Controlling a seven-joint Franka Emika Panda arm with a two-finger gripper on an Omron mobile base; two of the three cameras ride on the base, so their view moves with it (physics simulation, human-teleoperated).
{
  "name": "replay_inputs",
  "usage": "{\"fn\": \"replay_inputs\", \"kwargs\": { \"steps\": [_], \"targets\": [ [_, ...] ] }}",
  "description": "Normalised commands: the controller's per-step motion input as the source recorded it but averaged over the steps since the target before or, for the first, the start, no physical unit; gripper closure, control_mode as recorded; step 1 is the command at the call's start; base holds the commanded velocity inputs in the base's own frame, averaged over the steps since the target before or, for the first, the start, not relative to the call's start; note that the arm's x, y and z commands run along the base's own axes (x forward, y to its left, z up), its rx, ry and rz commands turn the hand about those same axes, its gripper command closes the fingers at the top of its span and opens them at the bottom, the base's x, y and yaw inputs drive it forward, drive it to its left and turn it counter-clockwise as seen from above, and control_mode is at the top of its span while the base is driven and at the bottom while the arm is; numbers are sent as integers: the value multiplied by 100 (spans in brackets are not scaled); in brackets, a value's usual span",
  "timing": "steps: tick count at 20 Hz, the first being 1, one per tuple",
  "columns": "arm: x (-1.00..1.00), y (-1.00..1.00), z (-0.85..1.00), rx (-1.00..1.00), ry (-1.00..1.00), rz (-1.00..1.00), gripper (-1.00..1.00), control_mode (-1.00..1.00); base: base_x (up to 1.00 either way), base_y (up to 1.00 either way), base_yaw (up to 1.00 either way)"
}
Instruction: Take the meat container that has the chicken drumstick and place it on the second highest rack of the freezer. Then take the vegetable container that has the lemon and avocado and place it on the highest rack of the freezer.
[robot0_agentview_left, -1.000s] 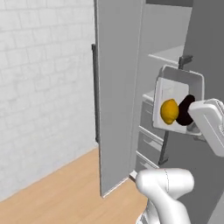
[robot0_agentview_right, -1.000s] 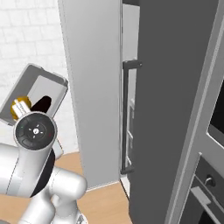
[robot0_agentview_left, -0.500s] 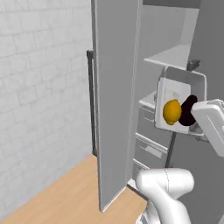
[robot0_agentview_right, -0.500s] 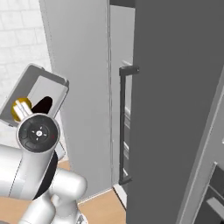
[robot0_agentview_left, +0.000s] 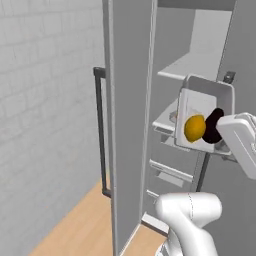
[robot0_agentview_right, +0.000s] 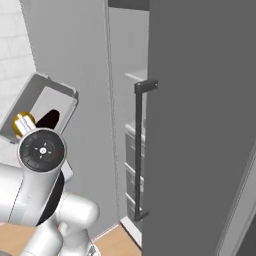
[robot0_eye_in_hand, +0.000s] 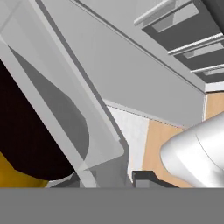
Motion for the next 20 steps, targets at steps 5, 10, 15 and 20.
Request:
{"fn": "replay_inputs", "kwargs": {
  "steps": [5, 10, 15, 20],
  "targets": [
    [0, 0, 0, 0, 0, 0, 100, 100, 29, 1, -37],
    [0, 0, 0, 0, 0, 0, 100, 100, 51, 8, -37],
    [0, 0, 0, 0, 0, 0, 100, 100, 84, 34, -35],
    [0, 0, 0, 0, 0, 0, 100, 100, 86, 59, -32]
  ]
}}
